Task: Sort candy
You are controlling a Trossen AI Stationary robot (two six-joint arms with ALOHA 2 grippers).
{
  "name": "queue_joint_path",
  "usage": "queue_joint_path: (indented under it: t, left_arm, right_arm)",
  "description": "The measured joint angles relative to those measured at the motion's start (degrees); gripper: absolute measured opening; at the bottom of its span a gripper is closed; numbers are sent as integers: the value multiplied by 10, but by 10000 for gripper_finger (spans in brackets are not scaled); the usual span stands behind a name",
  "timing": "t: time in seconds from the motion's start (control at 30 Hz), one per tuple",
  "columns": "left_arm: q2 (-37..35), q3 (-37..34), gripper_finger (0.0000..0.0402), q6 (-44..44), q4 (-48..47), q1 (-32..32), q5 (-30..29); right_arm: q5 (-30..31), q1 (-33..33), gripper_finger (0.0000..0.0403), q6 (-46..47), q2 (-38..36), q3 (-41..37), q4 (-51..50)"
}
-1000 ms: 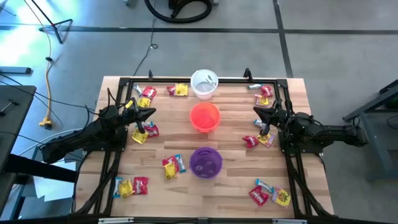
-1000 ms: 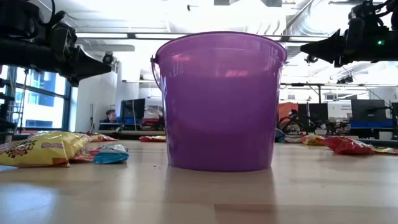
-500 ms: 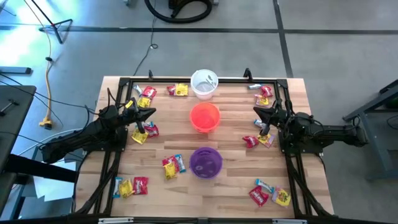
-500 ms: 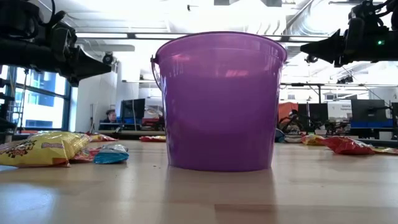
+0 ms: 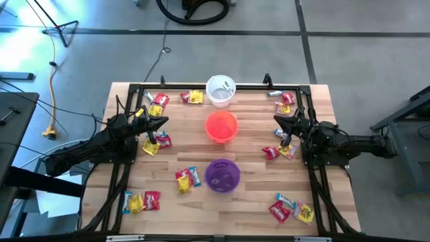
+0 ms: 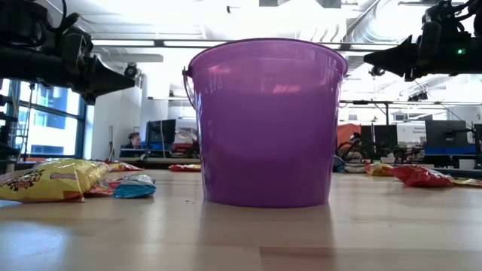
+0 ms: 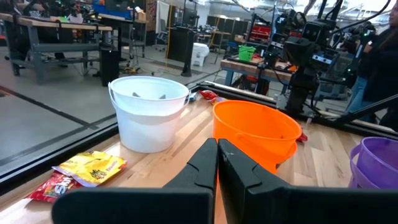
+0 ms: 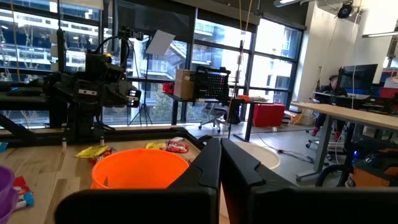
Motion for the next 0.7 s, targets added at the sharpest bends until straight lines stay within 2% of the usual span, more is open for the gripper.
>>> queue_joint_path:
  t: [0.1,0.2,0.27,0.37,0.47,0.6,0.7]
  left_arm:
    - [0,0,0,0,1,0,0]
    - [0,0,0,0,13,0,0]
    - [0,0,0,1,21,0,-3]
    - [0,0,0,8,33,0,-40]
    - [0,0,0,-22,67,0,-66]
    - [0,0,0,-82,123,0,-80]
    - [0,0,0,-101,156,0,-90]
  right_arm:
    - [0,0,0,6,0,0,38]
    - [15,0,0,53,0,0,128]
    - [59,0,0,70,0,0,185]
    - [159,0,0,110,0,0,230]
    - [194,-8,0,129,1,1,180]
    - [185,-23,0,246,20,40,49]
    - [197,-41,0,300,59,90,-62]
